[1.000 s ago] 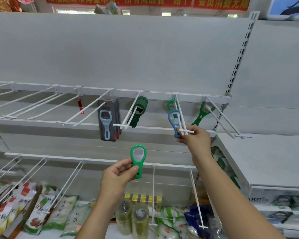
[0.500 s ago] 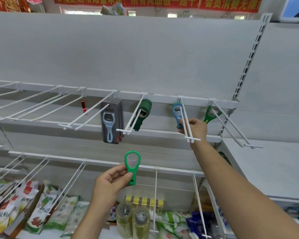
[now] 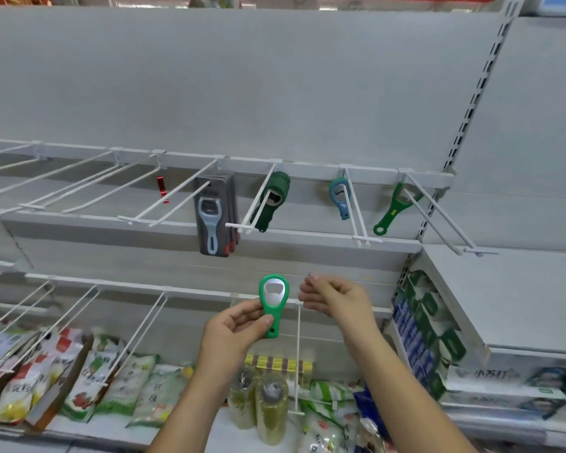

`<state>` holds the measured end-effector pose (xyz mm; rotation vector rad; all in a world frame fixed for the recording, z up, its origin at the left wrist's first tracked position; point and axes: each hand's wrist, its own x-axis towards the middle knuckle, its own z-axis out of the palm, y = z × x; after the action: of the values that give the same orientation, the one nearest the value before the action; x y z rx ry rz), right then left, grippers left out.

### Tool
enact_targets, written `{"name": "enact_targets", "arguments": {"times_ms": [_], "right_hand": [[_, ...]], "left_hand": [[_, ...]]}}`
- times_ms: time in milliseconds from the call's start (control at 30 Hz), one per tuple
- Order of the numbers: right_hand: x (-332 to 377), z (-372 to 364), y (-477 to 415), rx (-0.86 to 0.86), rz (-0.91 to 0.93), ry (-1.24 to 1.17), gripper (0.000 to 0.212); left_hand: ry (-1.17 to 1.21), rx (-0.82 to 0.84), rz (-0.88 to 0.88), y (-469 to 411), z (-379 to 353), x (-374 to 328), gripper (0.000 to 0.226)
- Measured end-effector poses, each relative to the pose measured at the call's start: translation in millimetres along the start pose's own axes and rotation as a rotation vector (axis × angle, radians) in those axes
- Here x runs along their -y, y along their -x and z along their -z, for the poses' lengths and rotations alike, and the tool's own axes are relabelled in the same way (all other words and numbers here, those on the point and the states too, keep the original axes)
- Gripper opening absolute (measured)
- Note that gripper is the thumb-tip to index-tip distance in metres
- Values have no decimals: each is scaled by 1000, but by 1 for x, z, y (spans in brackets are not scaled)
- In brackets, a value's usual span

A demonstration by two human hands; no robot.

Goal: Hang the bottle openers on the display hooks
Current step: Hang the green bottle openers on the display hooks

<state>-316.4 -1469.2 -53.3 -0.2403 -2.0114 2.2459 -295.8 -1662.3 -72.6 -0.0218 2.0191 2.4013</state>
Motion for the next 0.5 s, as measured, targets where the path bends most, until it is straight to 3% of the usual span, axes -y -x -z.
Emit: {"name": "enact_targets", "arguments": {"times_ms": [100, 500], "right_hand": [[-7, -7, 32, 114, 9, -8, 19], [-16, 4, 53, 128, 23, 21, 16]], "left_hand": [[-2, 48, -4, 1, -11, 2, 33], [3, 124, 30, 20, -25, 7, 34]]}}
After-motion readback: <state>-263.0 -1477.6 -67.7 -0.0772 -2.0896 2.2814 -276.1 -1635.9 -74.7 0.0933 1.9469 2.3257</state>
